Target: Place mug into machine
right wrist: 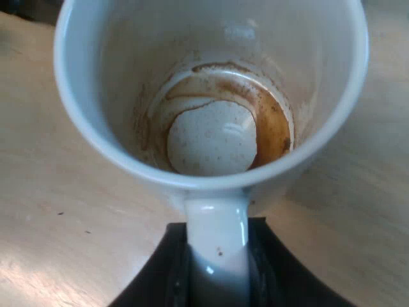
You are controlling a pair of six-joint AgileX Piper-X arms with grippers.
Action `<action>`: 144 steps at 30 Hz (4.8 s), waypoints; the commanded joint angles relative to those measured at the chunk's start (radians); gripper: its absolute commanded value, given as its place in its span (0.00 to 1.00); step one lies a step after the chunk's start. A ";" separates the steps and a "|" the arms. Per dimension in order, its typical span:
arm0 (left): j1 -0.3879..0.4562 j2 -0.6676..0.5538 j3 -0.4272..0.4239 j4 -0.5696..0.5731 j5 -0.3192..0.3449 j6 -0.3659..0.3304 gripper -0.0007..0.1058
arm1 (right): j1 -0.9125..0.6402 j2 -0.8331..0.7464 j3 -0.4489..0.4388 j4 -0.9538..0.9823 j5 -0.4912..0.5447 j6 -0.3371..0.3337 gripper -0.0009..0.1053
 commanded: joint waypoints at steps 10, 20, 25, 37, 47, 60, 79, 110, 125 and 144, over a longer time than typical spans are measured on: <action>-0.001 0.000 -0.003 -0.014 0.007 0.010 0.68 | 0.100 0.110 -0.049 -0.160 0.009 0.104 0.01; -0.001 0.000 -0.003 -0.014 0.007 0.010 0.68 | 0.111 0.252 -0.152 -0.204 0.033 0.151 0.01; -0.001 0.004 -0.003 -0.014 0.007 0.010 0.68 | 0.111 0.263 -0.152 -0.243 0.037 0.182 0.01; -0.001 0.027 -0.003 -0.016 0.007 0.013 0.68 | 0.145 0.263 -0.152 -0.262 0.028 0.124 0.01; -0.001 0.027 -0.003 -0.028 0.007 0.013 0.68 | 0.191 0.263 -0.152 -0.262 0.080 0.136 0.01; -0.001 0.027 -0.003 -0.055 -0.038 0.013 0.68 | 0.192 0.263 -0.152 -0.246 0.050 0.172 0.01; -0.001 0.027 -0.003 -0.056 -0.035 0.013 0.68 | 0.282 0.289 -0.151 -0.247 0.167 0.285 0.01; -0.001 0.027 -0.003 -0.053 -0.032 0.013 0.68 | 0.294 0.478 -0.159 -0.496 0.247 0.315 0.01; -0.001 0.027 -0.003 -0.053 -0.032 0.013 0.68 | 0.294 0.528 -0.179 -0.553 0.315 0.315 0.01; -0.001 0.027 -0.003 -0.053 -0.032 0.013 0.68 | 0.294 0.559 -0.185 -0.604 0.346 0.315 0.01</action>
